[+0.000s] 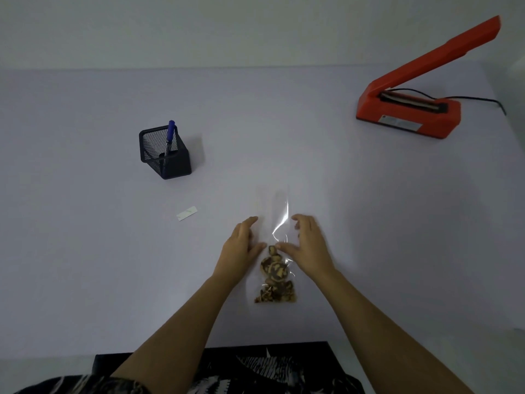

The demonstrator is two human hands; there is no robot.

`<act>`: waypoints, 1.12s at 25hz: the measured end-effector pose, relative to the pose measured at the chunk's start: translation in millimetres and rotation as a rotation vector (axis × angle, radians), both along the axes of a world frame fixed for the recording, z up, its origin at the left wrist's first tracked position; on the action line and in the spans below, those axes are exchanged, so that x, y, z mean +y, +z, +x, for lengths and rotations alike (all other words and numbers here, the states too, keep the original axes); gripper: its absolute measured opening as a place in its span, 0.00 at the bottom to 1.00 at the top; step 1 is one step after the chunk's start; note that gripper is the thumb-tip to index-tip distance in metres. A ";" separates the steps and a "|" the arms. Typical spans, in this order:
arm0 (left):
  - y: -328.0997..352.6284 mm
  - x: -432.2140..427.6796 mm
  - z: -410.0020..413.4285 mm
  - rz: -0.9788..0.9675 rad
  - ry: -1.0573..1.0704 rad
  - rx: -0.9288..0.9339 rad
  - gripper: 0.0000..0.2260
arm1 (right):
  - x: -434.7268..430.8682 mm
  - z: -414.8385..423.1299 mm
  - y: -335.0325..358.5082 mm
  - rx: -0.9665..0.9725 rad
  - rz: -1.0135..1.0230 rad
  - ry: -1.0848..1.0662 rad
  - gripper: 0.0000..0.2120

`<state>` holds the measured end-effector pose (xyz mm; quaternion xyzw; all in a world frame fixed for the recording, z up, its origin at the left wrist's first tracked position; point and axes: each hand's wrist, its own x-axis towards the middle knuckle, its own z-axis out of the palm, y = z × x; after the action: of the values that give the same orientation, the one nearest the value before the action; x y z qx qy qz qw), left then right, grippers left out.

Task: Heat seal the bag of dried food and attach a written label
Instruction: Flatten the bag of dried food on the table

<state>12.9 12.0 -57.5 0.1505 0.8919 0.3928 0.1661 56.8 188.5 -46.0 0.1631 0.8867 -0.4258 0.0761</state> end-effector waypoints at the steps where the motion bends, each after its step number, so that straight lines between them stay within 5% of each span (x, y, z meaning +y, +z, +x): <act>1: -2.0 -0.7 0.8 -0.043 -0.050 0.104 0.22 | 0.3 0.9 -1.7 0.055 0.100 0.058 0.29; 6: -8.6 -3.4 -3.2 -0.320 -0.193 0.495 0.13 | 0.2 4.4 -9.2 0.263 0.340 0.394 0.11; 9: -13.5 -4.8 -8.0 -0.210 -0.333 0.504 0.04 | 3.6 4.6 -17.6 0.278 0.338 0.414 0.10; 15: -15.5 -7.2 -16.8 -0.105 -0.450 0.440 0.10 | 7.8 0.0 -16.5 0.205 0.323 0.448 0.14; 20: -12.3 -8.9 -29.9 -0.187 -0.467 0.401 0.14 | 14.5 -8.2 -13.1 0.186 0.362 0.499 0.08; 28: -2.5 -8.8 -35.5 -0.244 -0.504 0.341 0.14 | 8.6 -14.3 -8.0 0.127 0.372 0.426 0.13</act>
<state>-22.6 3.2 -59.9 0.4094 0.8820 0.1985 0.1231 42.6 197.1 -53.9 -0.0427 0.9669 -0.2395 0.0767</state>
